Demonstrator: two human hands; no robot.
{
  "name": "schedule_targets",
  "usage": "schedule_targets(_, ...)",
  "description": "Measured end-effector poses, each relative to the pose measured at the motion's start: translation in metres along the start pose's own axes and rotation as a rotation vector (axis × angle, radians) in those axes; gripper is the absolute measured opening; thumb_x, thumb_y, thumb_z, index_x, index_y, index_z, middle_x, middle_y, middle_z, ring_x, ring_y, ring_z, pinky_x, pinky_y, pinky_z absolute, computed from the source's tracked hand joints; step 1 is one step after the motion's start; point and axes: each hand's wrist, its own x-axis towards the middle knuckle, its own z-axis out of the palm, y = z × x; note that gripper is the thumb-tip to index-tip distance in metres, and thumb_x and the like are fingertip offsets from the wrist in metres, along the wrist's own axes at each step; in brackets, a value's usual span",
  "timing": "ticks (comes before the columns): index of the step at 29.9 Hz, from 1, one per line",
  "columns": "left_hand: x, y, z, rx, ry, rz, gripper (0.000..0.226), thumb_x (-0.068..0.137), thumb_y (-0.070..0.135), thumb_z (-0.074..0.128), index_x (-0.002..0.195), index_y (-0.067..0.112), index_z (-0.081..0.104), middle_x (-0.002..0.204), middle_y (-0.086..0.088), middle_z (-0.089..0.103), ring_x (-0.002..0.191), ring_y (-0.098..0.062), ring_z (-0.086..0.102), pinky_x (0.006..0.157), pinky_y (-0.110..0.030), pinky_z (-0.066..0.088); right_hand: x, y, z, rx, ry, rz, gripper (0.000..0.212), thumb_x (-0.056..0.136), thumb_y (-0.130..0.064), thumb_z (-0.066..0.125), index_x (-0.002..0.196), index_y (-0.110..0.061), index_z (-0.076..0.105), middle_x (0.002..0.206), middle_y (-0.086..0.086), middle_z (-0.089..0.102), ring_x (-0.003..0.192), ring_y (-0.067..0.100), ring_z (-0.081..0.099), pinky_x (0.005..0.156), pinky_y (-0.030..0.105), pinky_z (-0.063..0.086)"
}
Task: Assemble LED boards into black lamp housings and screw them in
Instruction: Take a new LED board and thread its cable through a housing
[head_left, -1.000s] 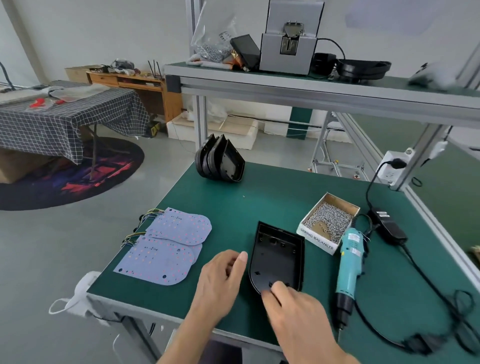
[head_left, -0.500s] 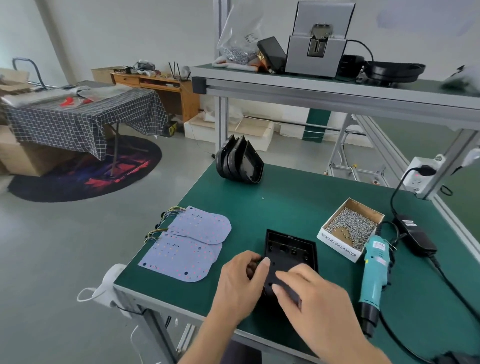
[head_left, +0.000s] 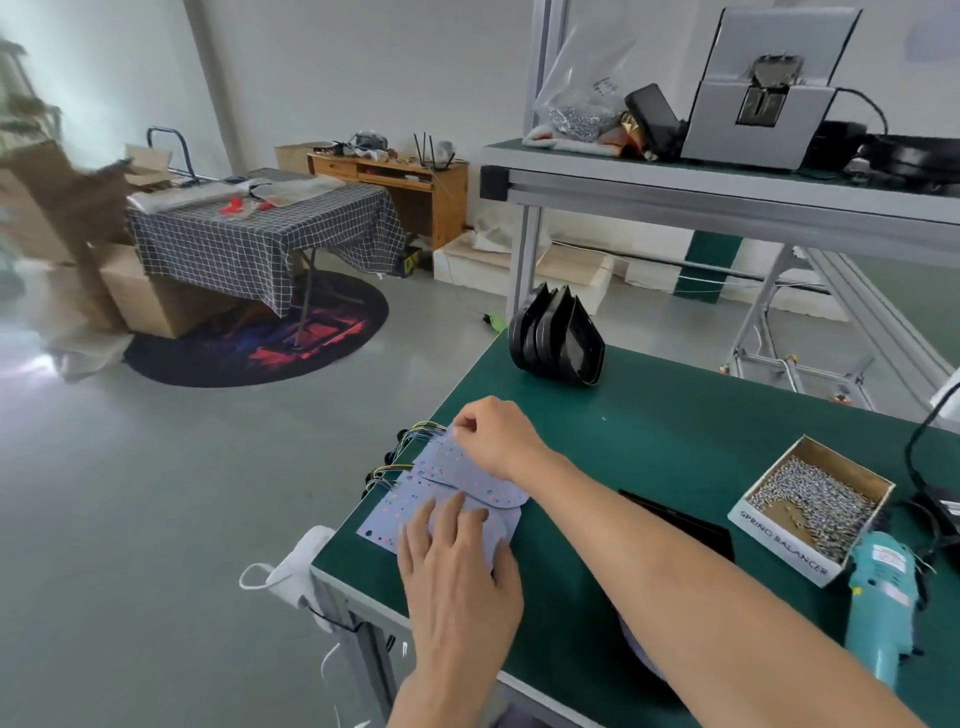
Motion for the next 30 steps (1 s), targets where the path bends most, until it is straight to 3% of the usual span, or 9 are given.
schedule_targets(4,0.011,-0.014,0.0,0.219,-0.339,-0.002,0.061,0.103,0.049,0.043,0.155,0.019,0.037,0.168,-0.006,0.028,0.157,-0.029,0.016,0.128,-0.05,0.009,0.038,-0.013,0.027,-0.107,-0.06,-0.021,0.019,0.101,-0.014,0.054,0.1,-0.001,0.068,0.099,0.015,0.066,0.099,0.04,0.06,0.084,0.044,0.055)
schedule_targets(6,0.011,-0.016,0.001,0.212,-0.361,0.042,0.061,0.098,0.053,0.056,0.148,0.017,0.051,0.16,-0.012,0.043,0.151,-0.033,0.036,0.123,-0.055,0.027,0.05,-0.014,0.038,-0.189,-0.1,-0.036,0.023,0.104,-0.018,0.052,0.117,-0.005,0.066,0.119,0.016,0.064,0.115,0.039,0.058,0.094,0.046,0.052)
schedule_targets(9,0.009,-0.019,0.006,0.246,-0.3,0.12,0.056,0.072,0.051,0.086,0.116,0.016,0.076,0.128,-0.015,0.07,0.117,-0.035,0.069,0.096,-0.055,0.056,0.06,-0.011,0.049,-0.329,-0.087,-0.028,0.032,0.106,-0.032,0.055,0.131,-0.014,0.063,0.136,0.012,0.053,0.13,0.033,0.048,0.105,0.048,0.044)
schedule_targets(13,0.005,-0.023,0.008,0.278,-0.254,0.13,0.053,0.079,0.055,0.073,0.115,0.017,0.078,0.128,-0.015,0.07,0.116,-0.035,0.069,0.1,-0.053,0.055,0.069,-0.006,0.053,-0.308,-0.042,-0.017,0.027,0.102,-0.039,0.062,0.121,-0.021,0.068,0.13,0.007,0.056,0.129,0.029,0.048,0.103,0.047,0.04)
schedule_targets(16,0.003,-0.024,0.008,0.294,-0.235,0.131,0.058,0.084,0.057,0.05,0.117,0.016,0.077,0.131,-0.015,0.069,0.119,-0.035,0.068,0.107,-0.051,0.036,0.074,-0.004,0.049,-0.227,-0.048,0.026,0.02,0.103,-0.035,0.061,0.113,-0.021,0.07,0.129,0.007,0.058,0.126,0.029,0.051,0.099,0.046,0.042)
schedule_targets(18,0.003,-0.023,0.01,0.3,-0.208,0.14,0.058,0.085,0.056,0.05,0.118,0.017,0.076,0.132,-0.014,0.069,0.12,-0.035,0.067,0.107,-0.05,0.034,0.076,-0.003,0.044,-0.133,-0.016,0.054,0.017,0.104,-0.032,0.058,0.109,-0.02,0.068,0.124,0.005,0.065,0.121,0.029,0.058,0.096,0.043,0.044)
schedule_targets(22,0.001,-0.025,0.015,0.299,-0.207,0.134,0.054,0.084,0.056,0.06,0.118,0.017,0.075,0.133,-0.014,0.067,0.122,-0.035,0.065,0.104,-0.055,0.052,0.07,0.002,0.026,0.168,0.106,0.029,0.016,0.103,-0.025,0.061,0.103,-0.01,0.067,0.104,0.008,0.073,0.1,0.029,0.066,0.088,0.038,0.052)
schedule_targets(25,0.0,-0.027,0.017,0.265,-0.199,0.116,0.057,0.089,0.055,0.045,0.119,0.016,0.074,0.135,-0.017,0.065,0.127,-0.036,0.062,0.113,-0.055,0.035,0.061,0.002,0.002,0.272,0.171,-0.075,0.012,0.101,-0.018,0.062,0.095,-0.009,0.065,0.085,0.003,0.07,0.08,0.023,0.063,0.078,0.035,0.049)
schedule_targets(30,-0.002,-0.025,0.019,0.038,-0.088,0.105,0.053,0.098,0.046,0.047,0.135,0.012,0.066,0.153,-0.017,0.05,0.147,-0.036,0.042,0.124,-0.049,0.019,0.03,-0.013,-0.066,0.568,0.268,-0.227,0.017,0.102,-0.01,0.064,0.087,-0.018,0.062,0.072,-0.003,0.065,0.06,0.004,0.056,0.064,0.023,0.047)
